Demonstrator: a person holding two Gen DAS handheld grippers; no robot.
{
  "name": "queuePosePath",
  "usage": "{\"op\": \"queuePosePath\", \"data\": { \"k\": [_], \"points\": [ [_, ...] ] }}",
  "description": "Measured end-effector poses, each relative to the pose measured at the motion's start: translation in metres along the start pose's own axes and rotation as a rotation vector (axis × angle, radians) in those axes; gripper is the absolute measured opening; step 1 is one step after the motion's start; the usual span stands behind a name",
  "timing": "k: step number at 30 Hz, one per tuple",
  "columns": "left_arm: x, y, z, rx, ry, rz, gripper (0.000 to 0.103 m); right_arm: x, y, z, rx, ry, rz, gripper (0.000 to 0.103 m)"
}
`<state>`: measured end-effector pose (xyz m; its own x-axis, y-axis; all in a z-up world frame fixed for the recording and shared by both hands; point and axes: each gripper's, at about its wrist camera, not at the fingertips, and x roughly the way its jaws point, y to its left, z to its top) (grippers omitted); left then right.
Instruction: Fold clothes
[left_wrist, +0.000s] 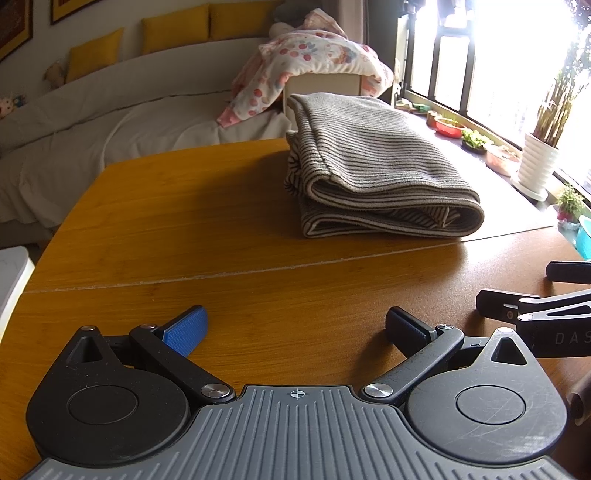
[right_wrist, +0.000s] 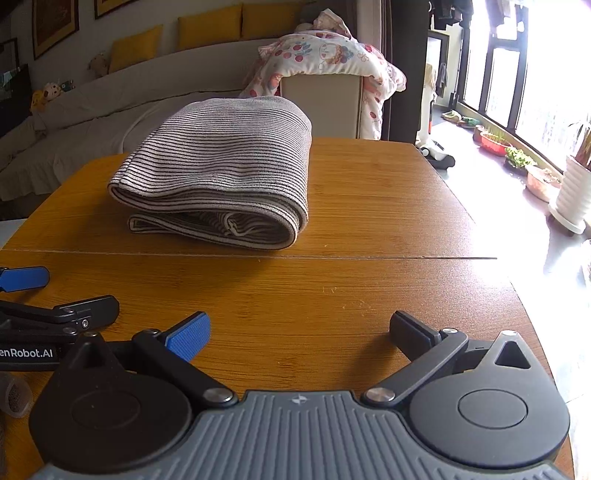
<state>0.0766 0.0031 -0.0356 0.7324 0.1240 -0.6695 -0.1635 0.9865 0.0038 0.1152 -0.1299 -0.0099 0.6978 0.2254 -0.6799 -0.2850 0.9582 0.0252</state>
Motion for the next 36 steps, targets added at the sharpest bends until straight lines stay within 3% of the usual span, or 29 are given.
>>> {"op": "queuePosePath", "data": {
  "k": [36],
  "points": [
    [0.0024, -0.0004, 0.0013, -0.003, 0.004, 0.006, 0.103, 0.0004, -0.0017, -0.0007, -0.001, -0.001, 0.000, 0.103]
  ]
}}
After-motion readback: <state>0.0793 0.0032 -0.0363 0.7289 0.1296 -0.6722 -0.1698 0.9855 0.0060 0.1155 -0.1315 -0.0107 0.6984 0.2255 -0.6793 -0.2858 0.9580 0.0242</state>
